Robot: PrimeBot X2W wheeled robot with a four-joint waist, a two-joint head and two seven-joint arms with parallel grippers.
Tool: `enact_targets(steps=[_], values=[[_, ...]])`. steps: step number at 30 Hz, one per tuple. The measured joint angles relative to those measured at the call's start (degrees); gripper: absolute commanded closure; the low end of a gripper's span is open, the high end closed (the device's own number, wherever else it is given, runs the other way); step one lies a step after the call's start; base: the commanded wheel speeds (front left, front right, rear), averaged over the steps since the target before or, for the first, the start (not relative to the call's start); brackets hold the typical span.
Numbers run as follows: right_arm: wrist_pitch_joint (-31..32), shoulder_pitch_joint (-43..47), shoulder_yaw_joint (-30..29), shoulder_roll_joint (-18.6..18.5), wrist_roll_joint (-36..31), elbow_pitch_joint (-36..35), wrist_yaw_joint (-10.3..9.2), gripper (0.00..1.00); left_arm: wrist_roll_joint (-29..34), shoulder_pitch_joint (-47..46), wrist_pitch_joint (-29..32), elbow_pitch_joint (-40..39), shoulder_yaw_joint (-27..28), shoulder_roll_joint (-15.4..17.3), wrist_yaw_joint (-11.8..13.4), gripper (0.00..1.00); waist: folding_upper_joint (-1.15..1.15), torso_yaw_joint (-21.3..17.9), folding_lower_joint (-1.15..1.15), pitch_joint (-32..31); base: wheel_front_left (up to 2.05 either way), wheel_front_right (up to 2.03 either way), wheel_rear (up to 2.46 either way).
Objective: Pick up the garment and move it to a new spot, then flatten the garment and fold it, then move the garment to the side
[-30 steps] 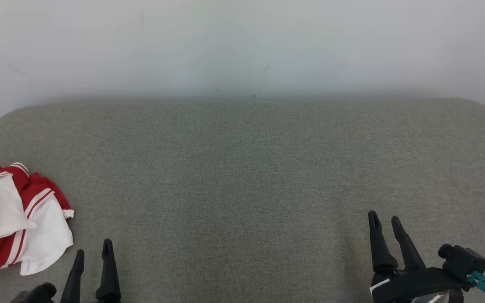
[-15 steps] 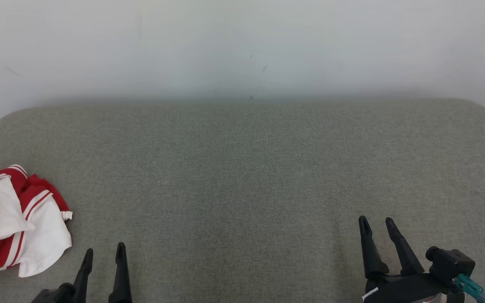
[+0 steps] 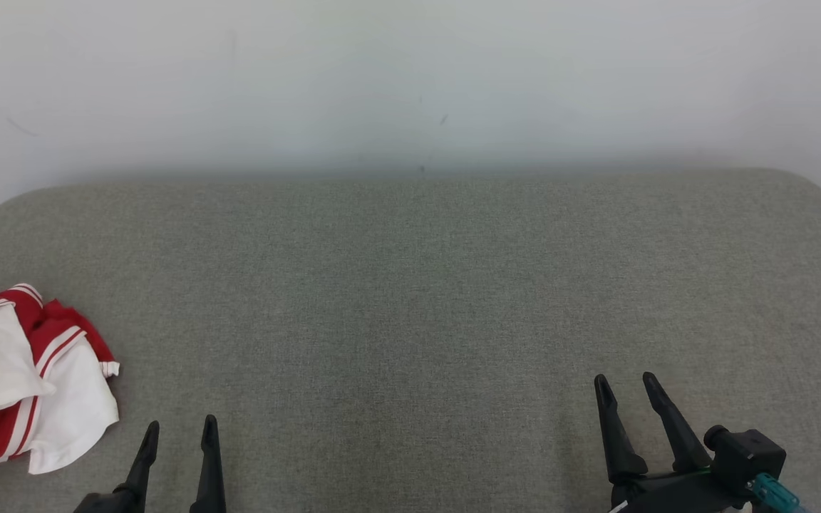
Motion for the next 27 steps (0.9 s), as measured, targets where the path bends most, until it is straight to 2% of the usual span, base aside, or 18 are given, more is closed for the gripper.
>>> enact_targets(steps=[20,27], values=[[-2.04,0.48,-5.03,1.97,-9.85,1.27,0.0,0.0,6.75,1.09,-1.97,1.09,0.96,0.04,2.52,0.0,0.0,-1.06,0.0,0.0,0.0,0.0,0.0],[-2.15,0.47,-6.45,2.54,-10.59,2.02,0.0,0.0,6.81,1.09,-2.11,1.48,1.27,0.05,3.01,0.0,0.0,-1.2,0.0,0.16,0.0,0.0,0.0]])
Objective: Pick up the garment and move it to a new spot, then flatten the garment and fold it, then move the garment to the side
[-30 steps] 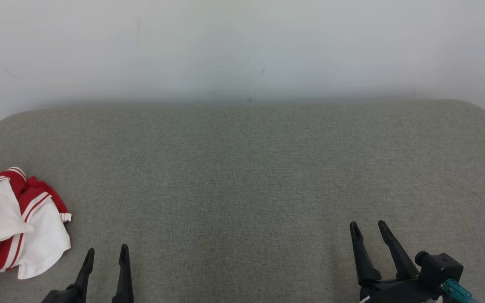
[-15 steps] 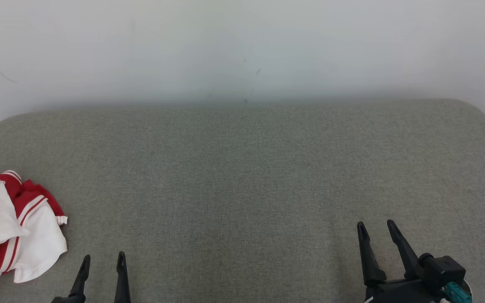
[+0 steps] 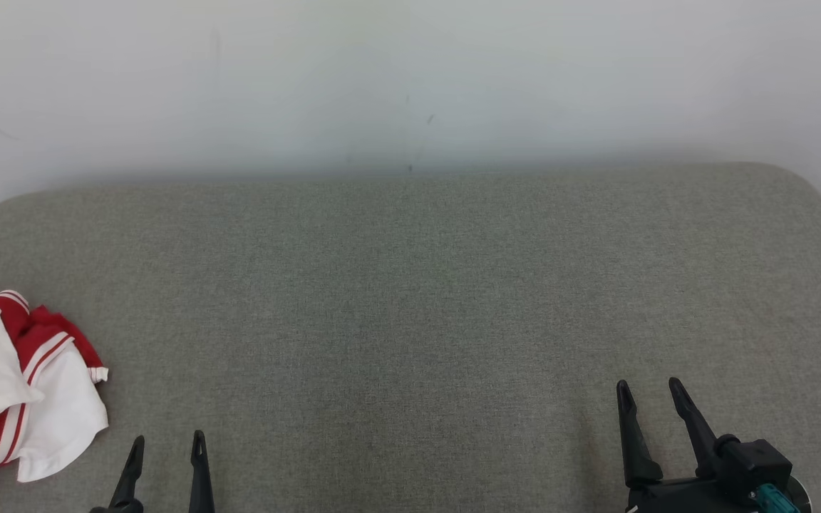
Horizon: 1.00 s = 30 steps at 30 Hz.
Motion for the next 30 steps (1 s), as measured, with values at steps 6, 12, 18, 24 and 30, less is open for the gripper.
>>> enact_targets(steps=[6,12,18,24,30], values=[[-0.01,0.03,-0.3,0.36,-0.56,-0.12,0.0,0.0,0.03,-0.01,0.0,0.27,0.04,0.0,-0.04,0.0,0.0,0.11,0.0,0.0,0.0,0.0,0.0],[-0.01,0.19,-0.12,0.54,-0.56,-0.43,0.0,0.0,0.43,-0.04,0.0,0.23,-0.16,-0.01,-0.48,0.0,0.0,0.94,0.0,0.02,0.0,0.0,0.0],[-0.02,0.8,0.38,0.53,-0.41,-0.57,0.0,0.0,0.42,-0.14,0.0,0.46,-0.42,0.0,-0.45,0.0,0.0,3.86,0.0,0.08,0.0,0.0,0.0],[-0.04,0.86,1.97,0.64,0.0,-0.6,0.0,0.0,0.84,0.0,0.01,0.71,-0.08,0.0,-0.51,0.0,0.0,7.88,0.0,0.12,0.0,0.0,0.0],[-0.04,-0.19,4.52,0.24,-0.01,-0.67,0.0,0.0,1.01,0.09,0.0,0.66,0.03,0.01,-0.53,0.0,0.0,13.85,0.0,0.58,0.0,0.0,0.0]])
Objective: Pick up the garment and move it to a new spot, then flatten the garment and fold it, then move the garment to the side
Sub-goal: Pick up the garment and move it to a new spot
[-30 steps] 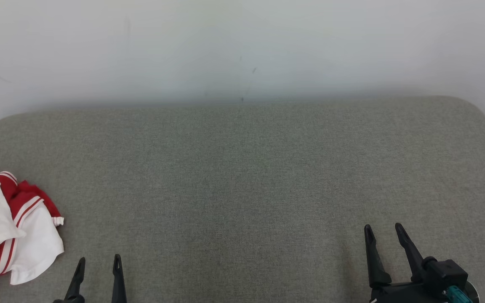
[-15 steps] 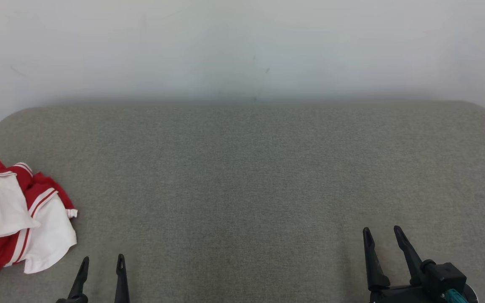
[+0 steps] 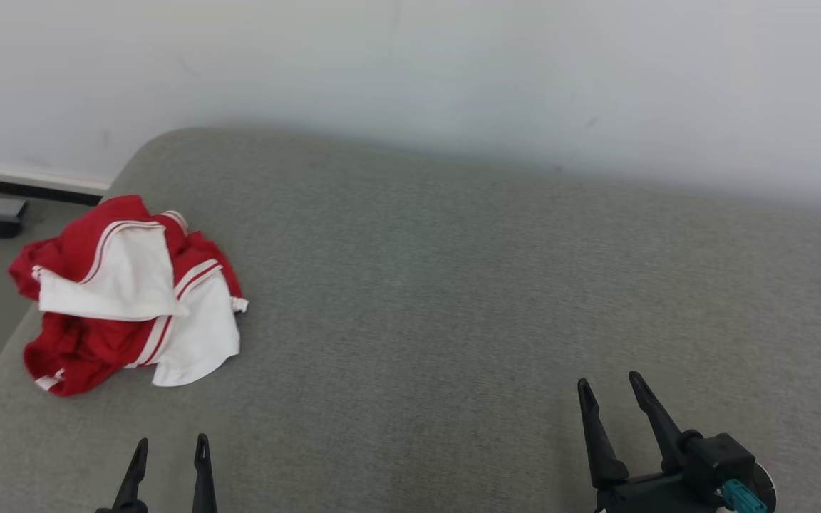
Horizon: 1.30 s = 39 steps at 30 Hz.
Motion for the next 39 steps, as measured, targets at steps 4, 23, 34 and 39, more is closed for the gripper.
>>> enact_targets(steps=[4,23,34,39], values=[[0.0,-0.68,1.91,-0.36,0.09,0.07,0.0,0.0,-0.04,-0.01,0.01,-0.07,-0.07,0.02,0.04,0.0,0.0,4.4,0.0,0.58,0.0,0.0,0.0],[0.01,-2.56,5.65,-1.63,0.37,1.36,0.0,0.0,-2.34,2.04,0.0,-0.32,0.31,0.07,1.27,0.0,0.0,20.05,0.0,2.89,0.0,0.0,0.0],[0.01,-1.93,4.82,-3.08,0.31,0.16,0.0,0.0,-4.27,0.01,0.0,1.38,-0.59,0.05,1.37,0.0,0.0,17.54,0.0,3.98,0.0,0.0,0.0],[0.01,-3.25,5.03,-4.24,0.26,-0.97,0.0,0.0,-5.0,-3.8,0.0,2.79,1.09,0.03,0.26,0.0,0.0,15.9,0.0,5.64,0.0,0.0,0.0]])
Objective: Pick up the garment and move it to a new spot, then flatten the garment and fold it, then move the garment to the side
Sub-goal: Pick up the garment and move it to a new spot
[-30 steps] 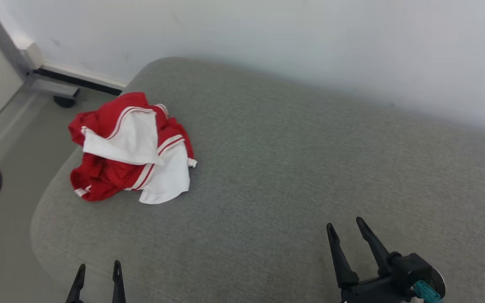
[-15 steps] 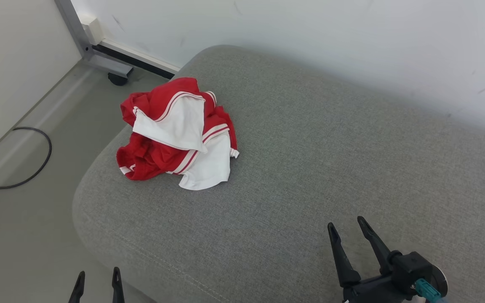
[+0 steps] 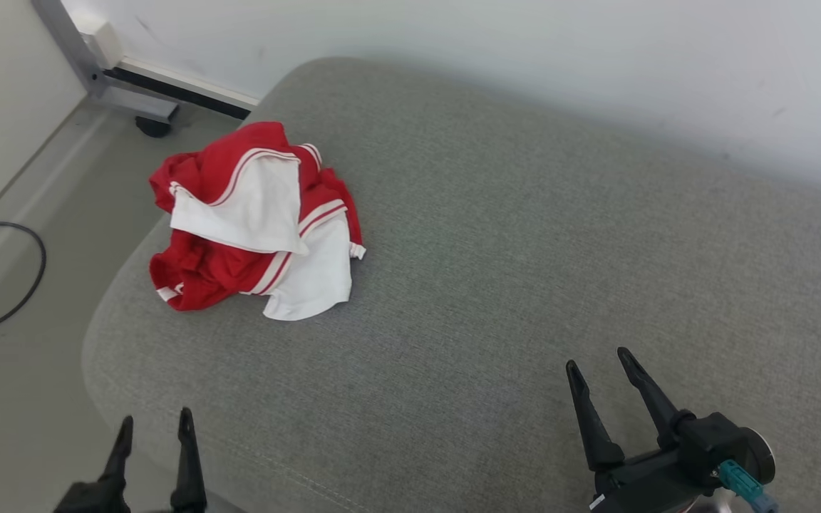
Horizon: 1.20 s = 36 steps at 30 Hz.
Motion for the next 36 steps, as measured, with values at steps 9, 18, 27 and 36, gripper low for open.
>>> enact_targets(steps=[9,18,27,36], values=[[0.0,-1.33,0.26,-2.41,0.18,-0.98,0.0,0.0,1.27,-12.41,0.0,5.15,4.35,3.54,-2.37,0.0,0.0,-2.62,0.0,4.04,0.0,0.0,0.0],[0.0,-3.29,1.41,-3.78,0.69,-1.82,0.0,0.0,1.86,-25.97,-0.01,13.27,3.0,10.91,-3.21,0.0,0.01,-5.38,0.01,7.16,0.0,0.0,0.0],[0.0,-4.23,1.97,-4.47,0.85,-1.45,0.0,0.0,-3.14,-35.63,0.74,25.29,-4.36,18.09,-3.25,0.0,0.0,-7.98,0.0,9.65,0.0,0.0,0.0],[0.0,-4.95,2.15,-4.85,1.12,-1.25,0.0,0.0,-9.46,-42.8,5.09,34.86,-8.73,20.86,-3.25,0.0,0.01,-9.99,0.0,11.84,0.0,0.0,0.0]])
